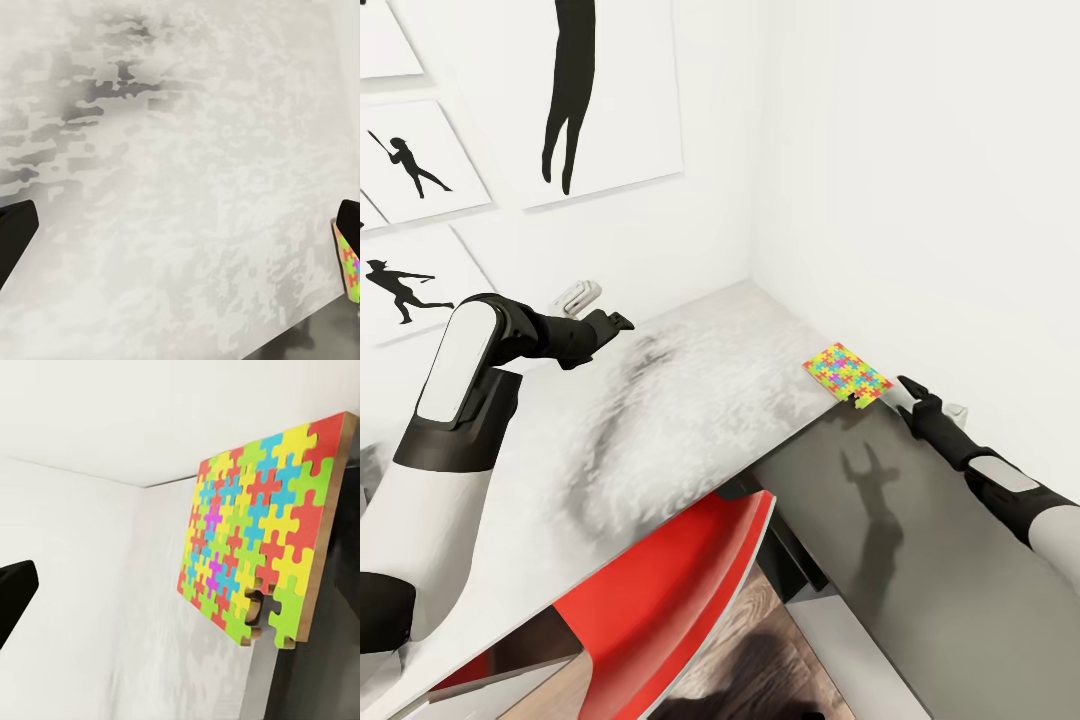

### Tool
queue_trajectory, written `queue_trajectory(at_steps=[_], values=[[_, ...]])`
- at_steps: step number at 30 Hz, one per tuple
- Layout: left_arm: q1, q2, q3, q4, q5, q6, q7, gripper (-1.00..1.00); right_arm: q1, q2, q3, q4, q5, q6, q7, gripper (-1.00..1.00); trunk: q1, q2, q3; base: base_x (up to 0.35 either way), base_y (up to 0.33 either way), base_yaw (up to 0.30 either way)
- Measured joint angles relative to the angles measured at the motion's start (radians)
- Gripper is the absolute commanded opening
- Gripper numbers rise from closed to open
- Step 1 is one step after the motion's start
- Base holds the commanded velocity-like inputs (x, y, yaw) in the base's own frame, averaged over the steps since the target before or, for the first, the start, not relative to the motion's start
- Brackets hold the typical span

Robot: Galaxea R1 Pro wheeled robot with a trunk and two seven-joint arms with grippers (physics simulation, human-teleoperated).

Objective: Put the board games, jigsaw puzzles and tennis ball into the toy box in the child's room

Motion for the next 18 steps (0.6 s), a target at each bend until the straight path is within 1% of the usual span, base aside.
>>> queue_trajectory(at_steps=[7,10,12,15,16,18], values=[[-0.004,0.000,0.004,-0.004,0.005,0.000,-0.005,1.00,0.000,-0.004,0.000,-0.005,0.000,0.007,0.007,1.00,0.000,0.000,0.000,0.000,0.000,0.000],[-0.014,0.001,0.008,-0.020,0.010,0.000,-0.007,1.00,0.000,-0.006,-0.001,-0.006,0.000,0.010,0.008,1.00,0.000,0.000,-0.001,0.000,0.000,0.000],[-0.038,0.002,0.011,-0.043,0.014,0.001,-0.008,1.00,0.000,-0.008,-0.001,-0.007,0.001,0.011,0.009,1.00,0.000,0.000,-0.002,0.000,0.000,0.000],[-0.055,0.002,0.014,-0.055,0.019,0.001,-0.007,1.00,0.000,-0.009,-0.001,-0.007,0.001,0.012,0.010,1.00,0.000,0.000,-0.005,0.000,0.000,0.000],[-0.071,0.003,0.018,-0.065,0.028,0.001,-0.007,1.00,0.000,-0.010,-0.001,-0.008,0.001,0.012,0.010,1.00,0.000,0.000,-0.006,0.000,0.000,0.000],[-0.104,0.003,0.027,-0.080,0.057,0.002,-0.005,1.00,0.000,-0.012,-0.001,-0.008,0.001,0.013,0.011,1.00,0.000,0.000,-0.008,0.000,0.000,0.000]])
